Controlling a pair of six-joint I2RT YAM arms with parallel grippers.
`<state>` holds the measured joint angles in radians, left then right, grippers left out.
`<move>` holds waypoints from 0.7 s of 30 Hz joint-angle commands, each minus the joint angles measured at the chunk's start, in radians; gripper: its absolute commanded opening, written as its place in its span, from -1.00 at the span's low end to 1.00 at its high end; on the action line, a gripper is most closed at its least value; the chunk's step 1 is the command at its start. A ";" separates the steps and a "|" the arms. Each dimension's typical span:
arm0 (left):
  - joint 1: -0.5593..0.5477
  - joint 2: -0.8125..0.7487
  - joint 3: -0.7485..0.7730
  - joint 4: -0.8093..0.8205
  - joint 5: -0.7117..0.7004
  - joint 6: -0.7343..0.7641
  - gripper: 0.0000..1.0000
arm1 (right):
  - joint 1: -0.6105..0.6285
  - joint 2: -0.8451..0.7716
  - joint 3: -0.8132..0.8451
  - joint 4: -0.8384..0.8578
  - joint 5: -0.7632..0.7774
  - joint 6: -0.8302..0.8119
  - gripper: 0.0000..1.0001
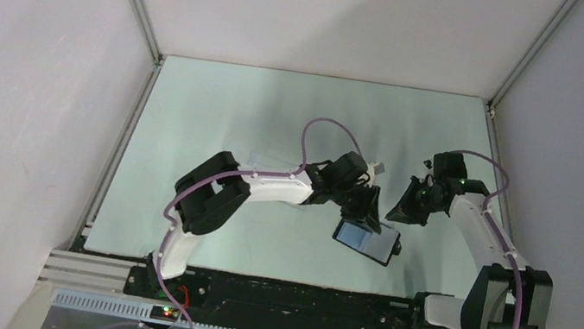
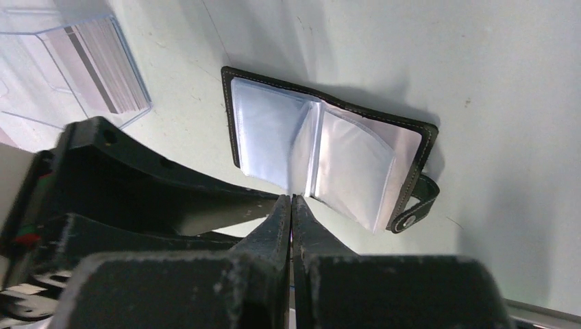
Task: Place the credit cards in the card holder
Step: Insert the credit card into the card holder.
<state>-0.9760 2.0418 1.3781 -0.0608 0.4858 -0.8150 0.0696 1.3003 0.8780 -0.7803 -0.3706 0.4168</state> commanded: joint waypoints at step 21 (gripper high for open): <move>-0.023 -0.058 -0.007 0.039 -0.032 0.042 0.07 | -0.033 -0.029 0.042 -0.038 -0.004 -0.048 -1.00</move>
<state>-1.0199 2.1445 1.4151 -0.0528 0.5201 -0.8268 0.0147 1.2545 0.8818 -0.8104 -0.3771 0.3855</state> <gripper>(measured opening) 0.516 0.007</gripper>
